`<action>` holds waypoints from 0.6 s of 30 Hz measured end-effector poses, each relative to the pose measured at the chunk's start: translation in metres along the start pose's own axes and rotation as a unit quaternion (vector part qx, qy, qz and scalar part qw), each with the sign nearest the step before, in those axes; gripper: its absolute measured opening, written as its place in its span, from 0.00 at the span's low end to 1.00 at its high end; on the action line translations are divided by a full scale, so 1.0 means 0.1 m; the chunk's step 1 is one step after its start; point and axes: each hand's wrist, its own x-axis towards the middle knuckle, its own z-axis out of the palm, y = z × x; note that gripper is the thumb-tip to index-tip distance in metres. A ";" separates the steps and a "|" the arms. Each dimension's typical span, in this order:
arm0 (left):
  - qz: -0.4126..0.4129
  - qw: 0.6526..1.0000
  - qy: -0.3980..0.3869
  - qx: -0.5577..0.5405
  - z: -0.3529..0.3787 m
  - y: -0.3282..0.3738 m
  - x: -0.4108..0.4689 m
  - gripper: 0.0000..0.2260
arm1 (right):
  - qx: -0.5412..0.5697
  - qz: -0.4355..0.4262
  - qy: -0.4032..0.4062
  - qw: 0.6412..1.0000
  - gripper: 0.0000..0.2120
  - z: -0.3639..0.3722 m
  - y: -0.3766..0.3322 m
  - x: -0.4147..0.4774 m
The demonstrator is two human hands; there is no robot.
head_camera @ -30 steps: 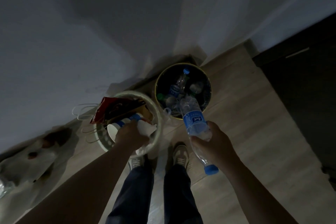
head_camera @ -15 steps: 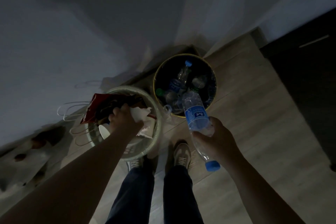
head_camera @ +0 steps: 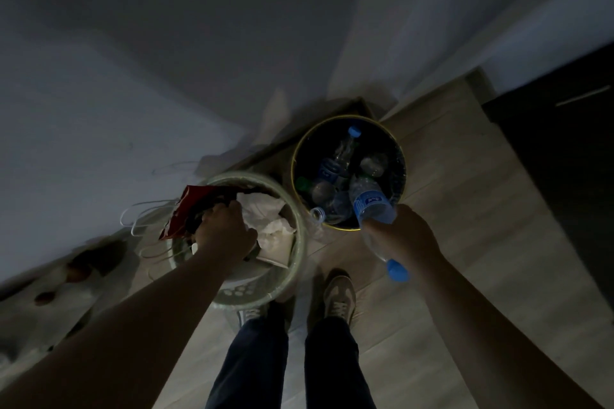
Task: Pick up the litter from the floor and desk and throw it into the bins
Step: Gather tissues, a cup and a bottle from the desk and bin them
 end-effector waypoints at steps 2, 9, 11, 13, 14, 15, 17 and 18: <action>0.018 1.000 0.003 -0.001 -0.01 -0.02 -0.01 0.22 | 0.000 -0.010 -0.005 1.000 0.25 -0.03 -0.10 0.05; 0.042 0.999 0.015 -0.017 -0.12 -0.09 -0.07 0.20 | 0.018 -0.097 0.002 0.995 0.27 -0.03 -0.44 -0.01; 0.052 0.998 0.016 -0.019 -0.18 -0.09 -0.13 0.19 | -0.002 -0.107 -0.011 0.994 0.21 -0.01 -0.46 -0.13; 0.051 0.999 0.009 -0.012 -0.29 -0.08 -0.22 0.19 | -0.011 -0.116 -0.012 0.993 0.14 0.00 -0.45 -0.27; 0.052 0.999 0.006 -0.013 -0.35 -0.07 -0.28 0.19 | -0.012 -0.118 -0.008 0.993 0.13 -0.02 -0.44 -0.35; 0.056 0.998 0.006 -0.017 -0.42 -0.06 -0.35 0.18 | -0.012 -0.119 -0.007 0.993 0.13 -0.05 -0.44 -0.45; 0.071 0.997 0.009 -0.023 -0.58 -0.04 -0.50 0.17 | -0.022 -0.123 -0.013 0.992 0.17 -0.15 -0.47 -0.66; 0.079 0.996 0.012 -0.026 -0.68 -0.02 -0.59 0.16 | -0.034 -0.127 -0.016 0.991 0.20 -0.22 -0.50 -0.78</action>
